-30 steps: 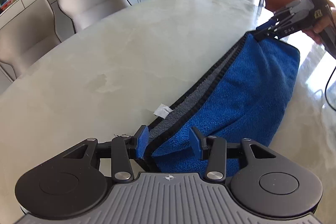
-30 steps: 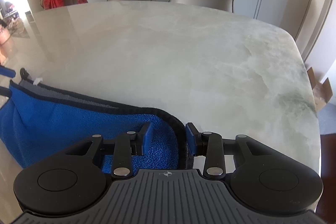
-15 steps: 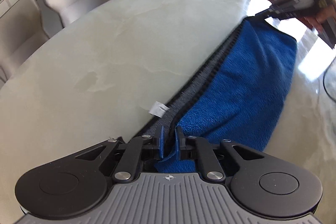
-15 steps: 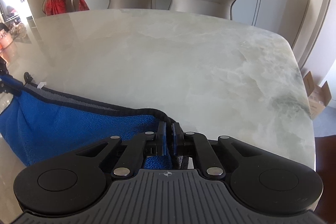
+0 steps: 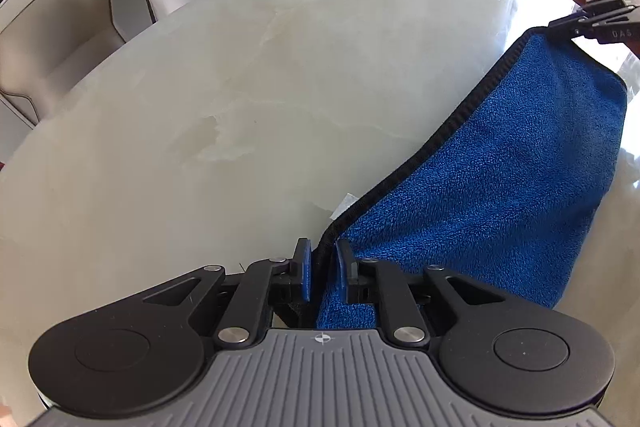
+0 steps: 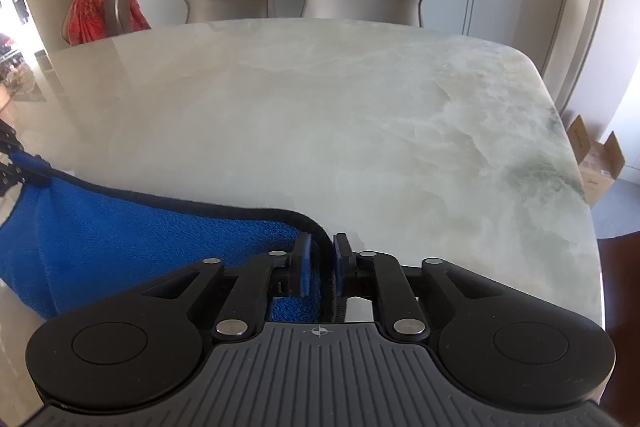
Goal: Fold towel
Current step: 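Lift the gripped hem and fold it over onto the opposite edge with both tools, then lower the folded edge onto the towel and open both tools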
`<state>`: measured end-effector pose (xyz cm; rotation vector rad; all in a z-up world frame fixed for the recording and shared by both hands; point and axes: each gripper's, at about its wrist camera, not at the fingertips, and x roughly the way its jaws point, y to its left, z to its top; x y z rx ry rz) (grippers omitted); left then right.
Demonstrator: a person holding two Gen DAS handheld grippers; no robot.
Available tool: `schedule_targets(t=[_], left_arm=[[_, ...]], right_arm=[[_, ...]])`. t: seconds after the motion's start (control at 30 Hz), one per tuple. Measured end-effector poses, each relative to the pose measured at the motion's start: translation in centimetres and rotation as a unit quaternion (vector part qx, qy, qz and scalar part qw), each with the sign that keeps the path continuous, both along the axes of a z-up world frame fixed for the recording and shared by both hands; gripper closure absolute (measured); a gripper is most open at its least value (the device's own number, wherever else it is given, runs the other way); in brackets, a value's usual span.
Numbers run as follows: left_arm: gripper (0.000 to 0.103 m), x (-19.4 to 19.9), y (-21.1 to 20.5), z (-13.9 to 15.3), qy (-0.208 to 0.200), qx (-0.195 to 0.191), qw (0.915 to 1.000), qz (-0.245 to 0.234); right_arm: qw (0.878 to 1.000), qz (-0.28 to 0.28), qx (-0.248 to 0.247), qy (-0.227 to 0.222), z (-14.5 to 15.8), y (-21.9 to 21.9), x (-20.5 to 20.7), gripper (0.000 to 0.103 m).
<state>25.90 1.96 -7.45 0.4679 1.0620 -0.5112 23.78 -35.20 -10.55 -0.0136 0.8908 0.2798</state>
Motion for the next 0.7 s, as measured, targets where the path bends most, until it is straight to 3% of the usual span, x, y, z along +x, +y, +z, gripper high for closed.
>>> schedule_targets(t=[0.07, 0.17, 0.23, 0.33, 0.43, 0.53, 0.63, 0.7], left_arm=[[0.081, 0.0, 0.2, 0.1, -0.002, 0.006, 0.9999, 0.009], [0.071, -0.4, 0.4, 0.5, -0.020, 0.030, 0.9991, 0.022], [0.070, -1.1, 0.5, 1.0, -0.031, 0.029, 0.9987, 0.027], [0.070, -2.3, 0.5, 1.9, -0.039, 0.017, 0.9986, 0.031], [0.069, -3.9, 0.3, 2.3, -0.041, 0.004, 0.9988, 0.028], [0.069, -5.6, 0.0, 2.6, -0.038, -0.017, 0.9987, 0.028], [0.067, -7.2, -0.3, 2.6, -0.026, -0.043, 0.9982, 0.032], [0.063, -8.4, -0.5, 2.2, -0.019, -0.049, 0.9979, 0.038]], right_arm=[[1.000, 0.006, -0.002, -0.001, 0.0, 0.2, 0.3, 0.079], [1.000, 0.024, -0.009, -0.001, -0.1, 1.0, 0.8, 0.078], [0.999, 0.037, -0.024, -0.001, -0.3, 1.6, 1.0, 0.078], [0.998, 0.041, -0.050, -0.002, -0.5, 2.3, 1.3, 0.094], [0.999, 0.018, -0.048, -0.014, -0.1, 2.1, 1.3, 0.094], [0.999, -0.010, -0.027, -0.027, 0.9, 1.6, 0.3, 0.086], [0.999, -0.020, -0.015, -0.039, 2.0, 1.4, -2.0, 0.062], [0.999, -0.023, -0.014, -0.030, 2.3, 1.4, -3.9, 0.061]])
